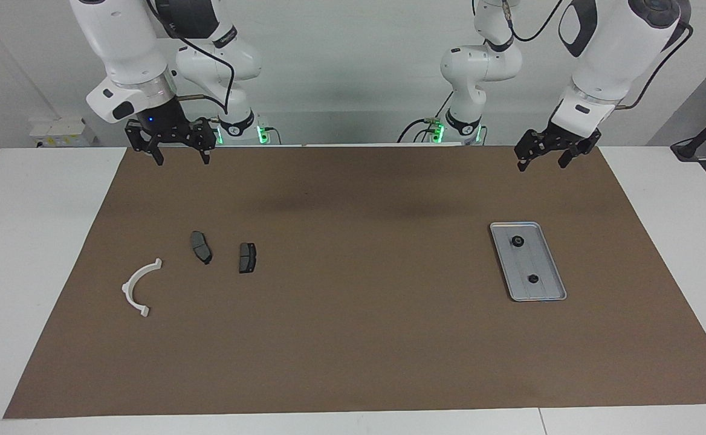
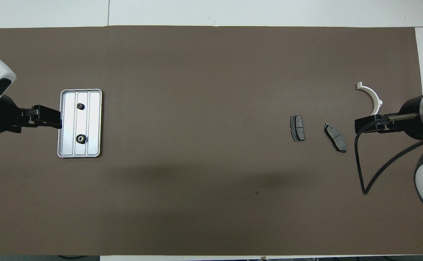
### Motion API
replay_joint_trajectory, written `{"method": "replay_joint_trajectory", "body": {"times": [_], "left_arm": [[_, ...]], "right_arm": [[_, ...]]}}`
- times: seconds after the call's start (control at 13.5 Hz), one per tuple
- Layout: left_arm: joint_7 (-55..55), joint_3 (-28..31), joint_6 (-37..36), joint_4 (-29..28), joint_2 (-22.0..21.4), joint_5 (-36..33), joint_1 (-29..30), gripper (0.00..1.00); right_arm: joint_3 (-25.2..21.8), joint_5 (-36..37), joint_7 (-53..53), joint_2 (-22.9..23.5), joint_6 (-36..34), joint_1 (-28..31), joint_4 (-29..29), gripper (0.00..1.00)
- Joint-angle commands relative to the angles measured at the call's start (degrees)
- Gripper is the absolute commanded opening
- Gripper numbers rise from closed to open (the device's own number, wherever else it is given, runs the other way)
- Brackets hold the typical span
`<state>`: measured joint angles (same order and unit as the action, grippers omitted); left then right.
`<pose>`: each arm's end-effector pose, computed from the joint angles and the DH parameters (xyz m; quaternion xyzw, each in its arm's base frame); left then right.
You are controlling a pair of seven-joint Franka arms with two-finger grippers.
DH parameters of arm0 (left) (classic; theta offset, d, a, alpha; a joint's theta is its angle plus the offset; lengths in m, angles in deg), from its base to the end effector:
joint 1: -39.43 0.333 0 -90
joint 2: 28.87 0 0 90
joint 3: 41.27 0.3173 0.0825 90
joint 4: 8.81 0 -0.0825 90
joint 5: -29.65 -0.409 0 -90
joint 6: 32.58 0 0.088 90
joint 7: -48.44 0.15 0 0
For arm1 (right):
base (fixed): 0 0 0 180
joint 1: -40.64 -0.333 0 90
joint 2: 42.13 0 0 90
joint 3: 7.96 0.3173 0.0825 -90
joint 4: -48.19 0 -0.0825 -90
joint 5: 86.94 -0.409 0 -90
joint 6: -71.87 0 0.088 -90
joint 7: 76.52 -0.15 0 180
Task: Place bearing gear from tray to pile
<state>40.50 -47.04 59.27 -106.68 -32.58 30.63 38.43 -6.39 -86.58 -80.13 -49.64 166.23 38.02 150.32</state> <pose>0.5533 -0.0695 0.5540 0.9997 0.0108 -0.0208 0.0026 0.5405 0.0394 0.5572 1.0000 0.0052 -0.0020 0.0051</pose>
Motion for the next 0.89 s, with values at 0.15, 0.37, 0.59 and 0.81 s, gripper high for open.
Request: {"method": "replay_joint_trajectory", "body": {"times": [0.15, 0.37, 0.59, 0.81], "left_arm": [[0.4, 0.0, -0.5, -1.8, -1.2, -0.5, 0.4, 1.0], [1.3, 0.0, 5.1, -7.2, -3.4, -0.6, 0.6, 0.99], [5.2, -0.1, 8.9, -9.8, -2.0, -0.6, 3.9, 0.97], [5.7, -0.1, 19.6, -15.1, 2.4, -0.5, 4.4, 0.95]], "right_arm": [[-0.1, -1.6, 1.9, -0.8, 1.3, 0.4, 1.2, 1.0], [-0.1, -1.6, 1.9, -0.8, 1.3, 0.4, 1.2, 1.0], [-0.1, -1.6, 1.9, -0.8, 1.3, 0.4, 1.2, 1.0], [-0.1, -1.6, 1.8, -0.8, 1.2, 0.5, 1.2, 1.0]]}}
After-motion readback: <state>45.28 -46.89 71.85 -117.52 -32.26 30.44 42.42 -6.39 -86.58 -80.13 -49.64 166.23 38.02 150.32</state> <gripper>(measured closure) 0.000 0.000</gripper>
